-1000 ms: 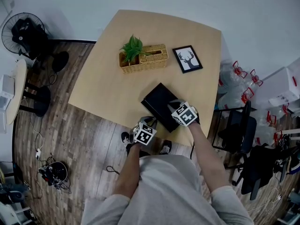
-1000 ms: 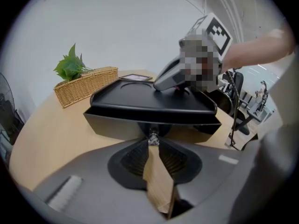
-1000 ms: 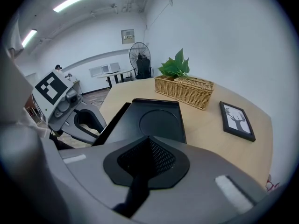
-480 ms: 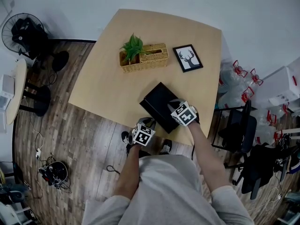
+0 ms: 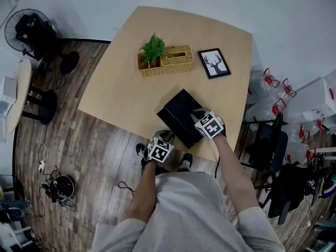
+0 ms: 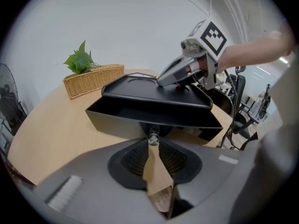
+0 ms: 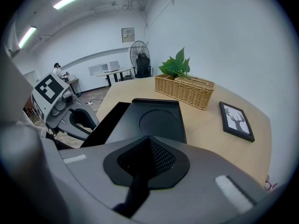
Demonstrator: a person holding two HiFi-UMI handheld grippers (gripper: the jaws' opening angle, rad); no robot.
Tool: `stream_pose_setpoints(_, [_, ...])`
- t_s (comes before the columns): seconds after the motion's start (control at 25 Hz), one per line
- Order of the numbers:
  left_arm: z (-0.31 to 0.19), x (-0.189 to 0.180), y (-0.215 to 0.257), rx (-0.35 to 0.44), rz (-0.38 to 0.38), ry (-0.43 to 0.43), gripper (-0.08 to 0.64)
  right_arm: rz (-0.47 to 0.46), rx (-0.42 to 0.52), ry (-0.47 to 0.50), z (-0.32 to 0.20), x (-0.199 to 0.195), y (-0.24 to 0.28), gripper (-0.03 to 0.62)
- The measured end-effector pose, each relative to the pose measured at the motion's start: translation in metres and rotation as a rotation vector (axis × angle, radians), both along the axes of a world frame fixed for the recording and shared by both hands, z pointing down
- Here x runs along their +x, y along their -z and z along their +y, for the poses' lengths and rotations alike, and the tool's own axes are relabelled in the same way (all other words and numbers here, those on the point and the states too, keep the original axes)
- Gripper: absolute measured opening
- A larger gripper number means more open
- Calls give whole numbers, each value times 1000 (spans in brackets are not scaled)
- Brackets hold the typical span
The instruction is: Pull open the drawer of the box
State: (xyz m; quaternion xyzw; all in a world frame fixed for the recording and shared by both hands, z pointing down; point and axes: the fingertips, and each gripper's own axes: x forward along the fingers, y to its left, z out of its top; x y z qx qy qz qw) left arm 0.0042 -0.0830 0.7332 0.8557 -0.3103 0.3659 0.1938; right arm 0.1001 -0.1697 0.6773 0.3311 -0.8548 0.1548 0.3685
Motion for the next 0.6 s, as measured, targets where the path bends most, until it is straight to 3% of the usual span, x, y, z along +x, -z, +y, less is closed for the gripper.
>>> stream_pose_setpoints(0.6, [8,-10,-1,-4,5,17,126,-23,-60,-24,-2,3,-2,2])
